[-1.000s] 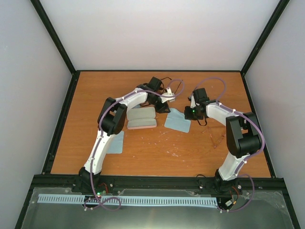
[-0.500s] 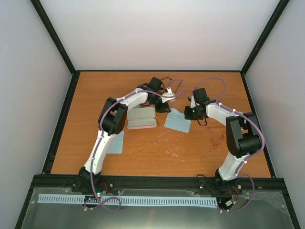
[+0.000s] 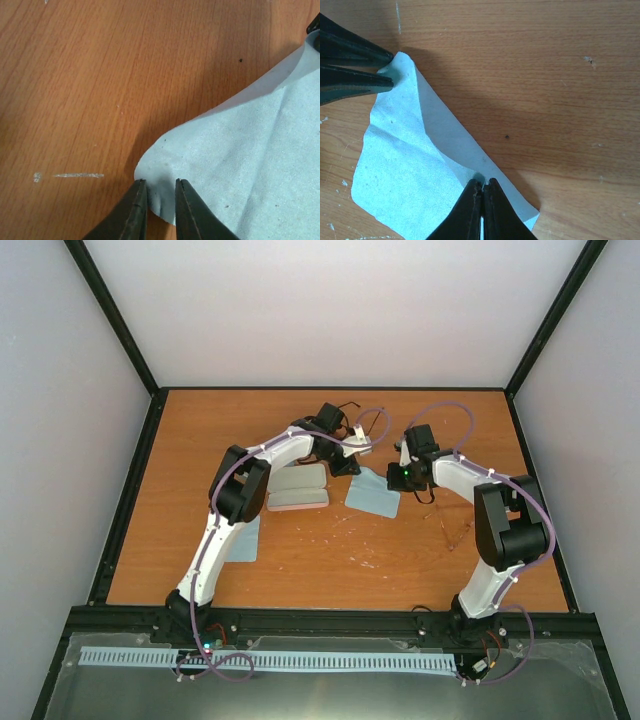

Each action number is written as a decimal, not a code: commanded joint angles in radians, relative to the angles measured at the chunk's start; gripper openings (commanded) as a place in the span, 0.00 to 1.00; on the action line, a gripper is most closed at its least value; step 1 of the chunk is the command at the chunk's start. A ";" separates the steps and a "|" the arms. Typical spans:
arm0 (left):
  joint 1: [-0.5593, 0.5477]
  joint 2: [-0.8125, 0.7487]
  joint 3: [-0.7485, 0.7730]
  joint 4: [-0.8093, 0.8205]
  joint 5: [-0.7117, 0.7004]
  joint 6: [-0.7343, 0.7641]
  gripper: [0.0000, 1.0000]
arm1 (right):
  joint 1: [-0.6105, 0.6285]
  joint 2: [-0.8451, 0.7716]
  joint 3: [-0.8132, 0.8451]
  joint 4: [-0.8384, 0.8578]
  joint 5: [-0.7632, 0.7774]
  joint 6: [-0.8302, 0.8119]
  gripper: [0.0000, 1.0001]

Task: Organize the sunglasses
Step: Fold the glasses cleaning cloth at the center of the board.

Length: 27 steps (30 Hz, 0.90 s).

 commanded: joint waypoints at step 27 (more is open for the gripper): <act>-0.011 -0.125 -0.087 0.034 0.033 -0.059 0.01 | -0.006 -0.041 -0.037 0.042 -0.072 -0.007 0.03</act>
